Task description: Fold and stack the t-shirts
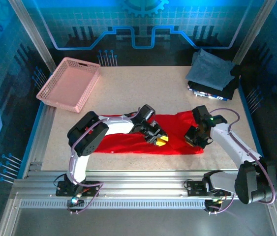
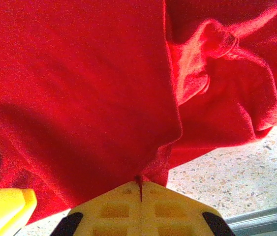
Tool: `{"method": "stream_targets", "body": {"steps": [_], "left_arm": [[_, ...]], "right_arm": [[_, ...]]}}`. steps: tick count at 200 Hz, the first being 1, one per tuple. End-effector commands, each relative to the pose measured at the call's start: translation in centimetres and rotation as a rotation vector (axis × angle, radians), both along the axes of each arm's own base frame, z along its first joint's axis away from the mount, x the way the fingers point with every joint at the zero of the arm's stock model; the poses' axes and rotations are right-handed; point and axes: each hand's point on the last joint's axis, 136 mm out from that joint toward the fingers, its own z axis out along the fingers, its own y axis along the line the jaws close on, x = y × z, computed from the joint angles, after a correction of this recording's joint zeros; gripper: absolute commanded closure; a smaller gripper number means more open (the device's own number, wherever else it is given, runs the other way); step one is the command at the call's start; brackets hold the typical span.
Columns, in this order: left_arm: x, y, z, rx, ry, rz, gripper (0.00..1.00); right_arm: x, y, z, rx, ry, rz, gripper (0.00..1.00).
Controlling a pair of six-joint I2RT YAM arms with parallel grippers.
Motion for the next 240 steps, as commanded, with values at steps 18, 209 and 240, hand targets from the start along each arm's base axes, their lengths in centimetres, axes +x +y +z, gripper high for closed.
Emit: {"method": "stream_targets", "body": {"steps": [18,209,240], "left_arm": [[0.2,-1.4,0.0,-0.025,0.025,0.0,0.74],[1.6,3.6,-1.8,0.066,-0.008,0.073,1.0],[1.4,3.6,-0.8,0.041,-0.02,0.061,1.0]], "right_arm": [[-0.5,-0.1,-0.3,0.013,0.014,0.001,0.97],[-4.8,-1.4,-3.4,-0.012,0.107,-0.027,0.59],[-4.4,-2.5,-2.9,-0.054,0.082,-0.044,0.58]]}}
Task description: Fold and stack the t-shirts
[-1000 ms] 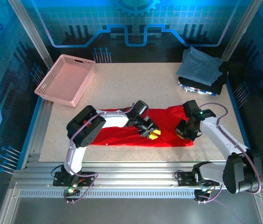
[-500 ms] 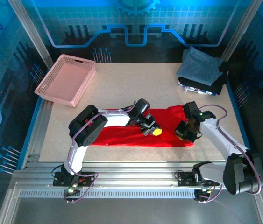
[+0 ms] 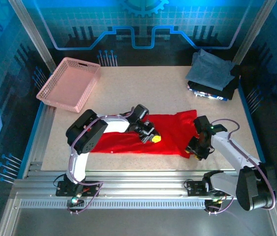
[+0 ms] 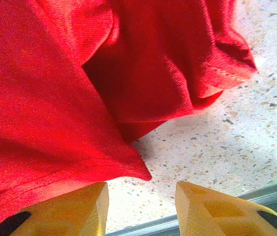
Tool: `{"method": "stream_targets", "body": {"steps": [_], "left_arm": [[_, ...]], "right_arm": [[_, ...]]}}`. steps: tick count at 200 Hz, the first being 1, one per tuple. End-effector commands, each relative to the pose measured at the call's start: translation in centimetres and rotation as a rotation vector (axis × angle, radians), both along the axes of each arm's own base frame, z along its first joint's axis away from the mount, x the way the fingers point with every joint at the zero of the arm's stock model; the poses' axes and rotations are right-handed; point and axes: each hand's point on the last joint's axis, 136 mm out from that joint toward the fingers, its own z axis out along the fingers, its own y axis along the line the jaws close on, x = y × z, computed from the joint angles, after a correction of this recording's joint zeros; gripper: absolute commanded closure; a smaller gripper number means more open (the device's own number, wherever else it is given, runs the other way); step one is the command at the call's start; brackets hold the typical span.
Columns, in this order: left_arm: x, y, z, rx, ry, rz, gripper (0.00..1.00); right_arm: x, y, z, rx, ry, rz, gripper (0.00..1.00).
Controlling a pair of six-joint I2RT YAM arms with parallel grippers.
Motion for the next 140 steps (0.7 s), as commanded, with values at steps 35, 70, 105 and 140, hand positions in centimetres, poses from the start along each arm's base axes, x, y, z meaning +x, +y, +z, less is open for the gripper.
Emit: {"method": "stream_targets", "body": {"steps": [35,70,105,140], "left_arm": [[-0.4,0.5,3.3,-0.008,-0.09,-0.063,1.0],[-0.4,-1.2,5.4,-0.083,-0.133,-0.126,0.86],[-1.3,-2.0,4.3,-0.102,-0.08,-0.133,0.83],[-1.5,-3.2,3.8,-0.095,-0.07,-0.155,0.82]], "right_arm": [[2.5,-1.3,2.1,-0.038,-0.115,-0.009,0.58],[4.5,-0.8,2.2,-0.01,-0.147,0.045,0.59],[6.0,-0.5,0.8,0.03,-0.132,0.078,0.62],[6.1,-0.6,-0.2,0.03,-0.103,0.1,0.64]]}}
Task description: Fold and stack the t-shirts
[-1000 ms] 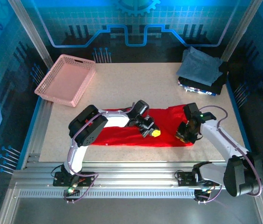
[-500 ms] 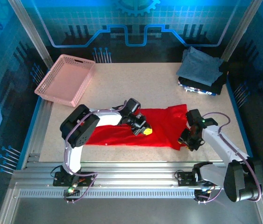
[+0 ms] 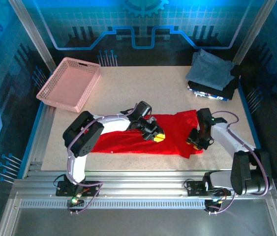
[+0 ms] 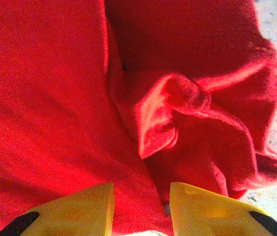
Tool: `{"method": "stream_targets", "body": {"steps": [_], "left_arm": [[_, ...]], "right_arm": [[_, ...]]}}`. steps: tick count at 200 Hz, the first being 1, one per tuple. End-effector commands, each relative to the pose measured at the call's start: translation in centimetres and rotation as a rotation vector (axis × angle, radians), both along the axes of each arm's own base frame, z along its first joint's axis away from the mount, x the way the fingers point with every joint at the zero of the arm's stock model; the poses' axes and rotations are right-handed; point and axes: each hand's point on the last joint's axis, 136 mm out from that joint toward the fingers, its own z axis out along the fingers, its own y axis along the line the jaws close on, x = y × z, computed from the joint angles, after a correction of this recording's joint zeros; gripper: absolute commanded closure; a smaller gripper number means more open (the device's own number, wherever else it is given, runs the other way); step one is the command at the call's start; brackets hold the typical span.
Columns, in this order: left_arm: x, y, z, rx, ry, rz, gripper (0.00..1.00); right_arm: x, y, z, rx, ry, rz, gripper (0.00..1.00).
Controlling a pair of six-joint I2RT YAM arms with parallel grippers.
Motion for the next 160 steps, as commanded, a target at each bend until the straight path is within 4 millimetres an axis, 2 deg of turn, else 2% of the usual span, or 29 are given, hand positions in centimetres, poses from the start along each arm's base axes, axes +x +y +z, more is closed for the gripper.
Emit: {"method": "stream_targets", "body": {"steps": [1,18,41,58,88,138,160], "left_arm": [[-0.4,-1.3,0.1,-0.022,0.023,-0.036,0.82],[0.0,-2.0,-0.1,-0.025,0.017,-0.036,0.81],[0.2,-2.6,-0.9,-0.008,0.022,-0.036,0.81],[0.2,-2.5,-1.7,0.013,0.032,-0.029,0.8],[0.2,-1.8,-2.9,0.049,0.038,-0.009,0.79],[-0.2,-0.6,-4.3,0.106,0.055,0.006,0.79],[-0.2,-0.4,-4.7,0.111,0.066,0.018,0.78]], "right_arm": [[1.0,0.2,0.1,0.02,-0.027,0.035,0.64],[0.8,0.2,-0.6,0.026,-0.024,0.034,0.66],[1.4,0.2,-1.1,0.026,-0.026,0.038,0.76],[1.8,0.0,-1.2,0.013,-0.011,0.054,0.87],[2.0,-0.9,-1.2,-0.021,0.004,0.064,0.98],[3.2,-2.2,1.4,-0.052,-0.051,0.077,1.0],[3.3,-2.7,1.3,-0.071,-0.029,0.096,1.0]]}}
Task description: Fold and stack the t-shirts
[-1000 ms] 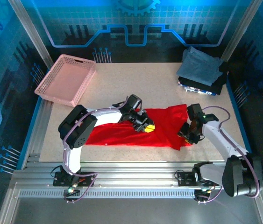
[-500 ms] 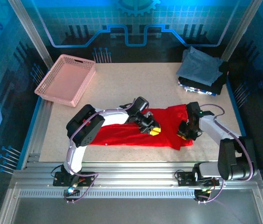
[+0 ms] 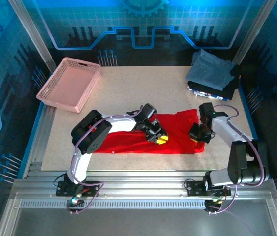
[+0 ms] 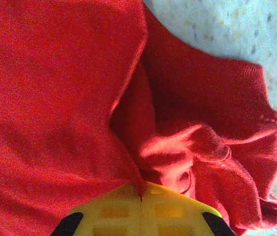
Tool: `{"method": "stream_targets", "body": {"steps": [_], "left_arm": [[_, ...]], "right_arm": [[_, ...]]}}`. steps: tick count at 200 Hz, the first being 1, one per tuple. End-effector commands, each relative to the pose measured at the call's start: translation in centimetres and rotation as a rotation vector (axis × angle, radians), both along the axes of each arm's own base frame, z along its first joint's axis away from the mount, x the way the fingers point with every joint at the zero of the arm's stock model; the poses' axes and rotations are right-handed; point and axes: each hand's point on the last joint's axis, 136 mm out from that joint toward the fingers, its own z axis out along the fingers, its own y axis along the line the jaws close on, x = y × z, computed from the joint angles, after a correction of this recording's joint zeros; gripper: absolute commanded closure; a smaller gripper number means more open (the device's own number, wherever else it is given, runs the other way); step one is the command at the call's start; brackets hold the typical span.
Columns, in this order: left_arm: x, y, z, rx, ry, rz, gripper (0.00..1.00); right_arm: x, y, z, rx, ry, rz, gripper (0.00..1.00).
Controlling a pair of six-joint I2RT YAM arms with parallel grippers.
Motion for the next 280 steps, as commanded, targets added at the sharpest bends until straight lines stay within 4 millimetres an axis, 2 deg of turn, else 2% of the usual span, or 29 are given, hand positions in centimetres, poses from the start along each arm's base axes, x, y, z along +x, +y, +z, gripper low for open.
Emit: {"method": "stream_targets", "body": {"steps": [1,27,47,50,56,87,94,131,150,175,178,200,236,280], "left_arm": [[-0.6,0.9,-1.8,0.052,0.053,0.018,0.78],[-0.9,1.3,-2.3,0.072,0.066,0.015,0.78],[-1.1,1.6,-2.4,0.08,0.067,0.013,0.78],[-1.1,1.6,-2.4,0.08,0.065,0.013,0.78],[-1.1,1.6,-2.2,0.077,0.06,0.014,0.77],[-0.6,1.3,-0.4,0.042,0.008,0.017,0.73],[-0.5,1.1,0.3,0.028,-0.006,0.014,0.71],[-0.4,0.1,3.9,-0.034,-0.067,-0.008,0.69],[-1.0,-0.5,4.1,-0.043,-0.049,-0.026,0.69],[-1.6,-0.8,2.7,-0.021,-0.001,-0.02,0.7],[-1.6,-0.9,2.6,-0.021,0.0,-0.019,0.7],[-1.4,-1.5,2.1,-0.021,0.004,-0.008,0.71],[-1.4,-2.7,1.4,-0.008,0.013,-0.01,0.72],[-2.4,-1.7,0.3,0.062,0.037,0.003,0.72]], "right_arm": [[0.0,-1.2,0.6,-0.045,0.015,0.025,1.0],[0.3,-1.3,-0.6,-0.034,0.048,0.03,1.0],[0.4,-1.6,-1.5,-0.052,0.073,0.039,0.96],[1.3,-1.7,-0.9,-0.054,0.052,0.04,0.95],[1.5,-1.7,-0.9,-0.056,0.053,0.044,0.93],[1.7,-1.6,-0.6,-0.052,0.045,0.043,0.71],[1.9,-1.5,-0.1,-0.045,0.028,0.042,0.64],[2.0,-0.1,3.2,0.016,-0.078,0.083,0.48],[1.3,0.4,3.8,0.041,-0.098,0.11,0.38],[1.5,1.0,4.7,0.07,-0.175,0.144,0.23],[0.9,1.1,4.1,0.078,-0.162,0.147,0.22],[1.2,2.4,4.7,0.148,-0.218,0.181,0.19],[1.4,3.7,3.9,0.227,-0.206,0.2,0.19],[2.2,4.1,3.1,0.247,-0.191,0.22,0.19]]}}
